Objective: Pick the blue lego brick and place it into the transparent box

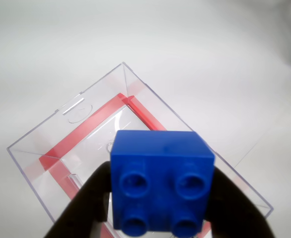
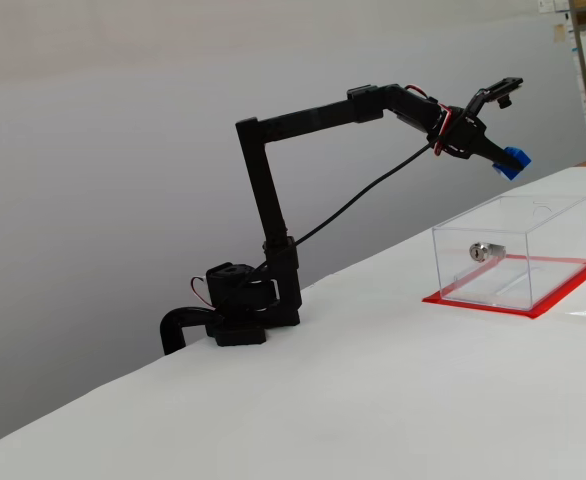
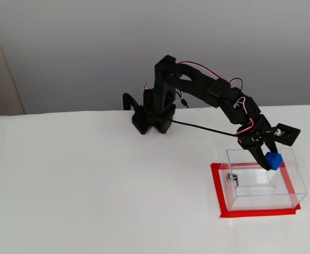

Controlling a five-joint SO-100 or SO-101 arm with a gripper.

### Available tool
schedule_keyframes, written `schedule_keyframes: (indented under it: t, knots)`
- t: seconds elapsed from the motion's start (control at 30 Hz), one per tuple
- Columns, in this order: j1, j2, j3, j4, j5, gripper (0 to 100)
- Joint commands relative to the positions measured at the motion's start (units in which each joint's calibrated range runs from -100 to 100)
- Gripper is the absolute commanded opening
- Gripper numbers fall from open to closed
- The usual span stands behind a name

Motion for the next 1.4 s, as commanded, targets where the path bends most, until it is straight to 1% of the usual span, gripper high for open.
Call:
schedule_keyframes:
  t: [0.0,0.07,0.6,1.37]
  knots:
    - [-0.46,-0.70,-4.46,-0.47,0.26,17]
    - [-0.46,-0.70,-4.46,-0.47,0.26,19]
    - [-1.42,-0.70,-4.19,-0.47,0.26,19]
    - [-0.90,-0.86,-4.10,-0.38,0.31,18]
